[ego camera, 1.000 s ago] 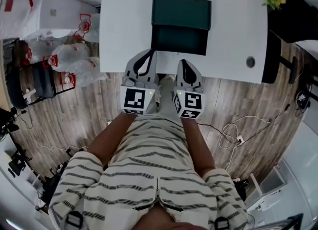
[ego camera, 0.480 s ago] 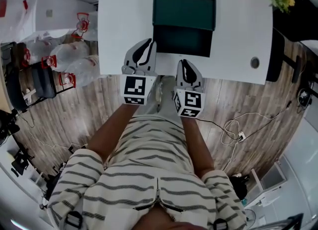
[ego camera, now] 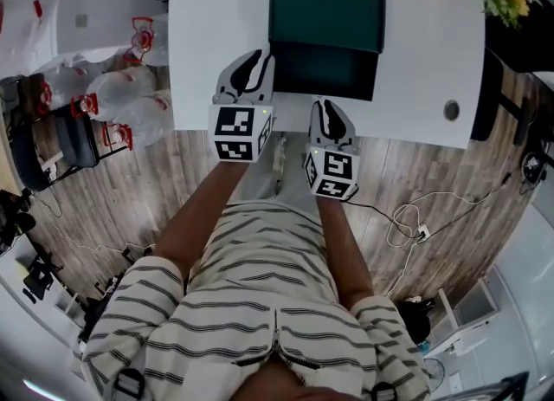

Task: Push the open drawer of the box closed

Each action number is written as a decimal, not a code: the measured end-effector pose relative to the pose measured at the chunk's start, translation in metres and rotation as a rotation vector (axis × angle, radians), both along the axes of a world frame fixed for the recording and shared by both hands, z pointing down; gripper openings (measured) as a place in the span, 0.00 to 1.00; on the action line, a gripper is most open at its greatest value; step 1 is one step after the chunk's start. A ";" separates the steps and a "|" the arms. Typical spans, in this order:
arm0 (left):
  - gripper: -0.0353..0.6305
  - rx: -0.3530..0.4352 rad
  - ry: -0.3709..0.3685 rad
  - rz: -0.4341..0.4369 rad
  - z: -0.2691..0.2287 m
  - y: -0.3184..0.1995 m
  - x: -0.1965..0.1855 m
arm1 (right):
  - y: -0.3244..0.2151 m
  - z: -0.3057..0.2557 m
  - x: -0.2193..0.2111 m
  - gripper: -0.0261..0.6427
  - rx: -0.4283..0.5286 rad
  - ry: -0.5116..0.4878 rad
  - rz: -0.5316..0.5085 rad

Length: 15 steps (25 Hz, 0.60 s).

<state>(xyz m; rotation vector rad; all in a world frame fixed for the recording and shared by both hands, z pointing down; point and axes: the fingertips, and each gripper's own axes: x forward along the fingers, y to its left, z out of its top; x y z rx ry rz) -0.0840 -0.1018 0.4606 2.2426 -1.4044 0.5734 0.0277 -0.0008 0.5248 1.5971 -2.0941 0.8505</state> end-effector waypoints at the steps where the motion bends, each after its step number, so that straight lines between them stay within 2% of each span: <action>1: 0.14 -0.012 0.006 -0.004 0.003 -0.002 0.000 | 0.000 0.003 0.000 0.16 -0.008 0.001 0.002; 5: 0.18 -0.056 0.019 -0.013 0.013 -0.009 -0.002 | 0.001 0.010 -0.002 0.18 -0.026 0.003 0.008; 15: 0.18 -0.130 -0.003 -0.020 0.037 -0.033 -0.002 | 0.000 0.026 -0.002 0.18 -0.059 0.001 0.030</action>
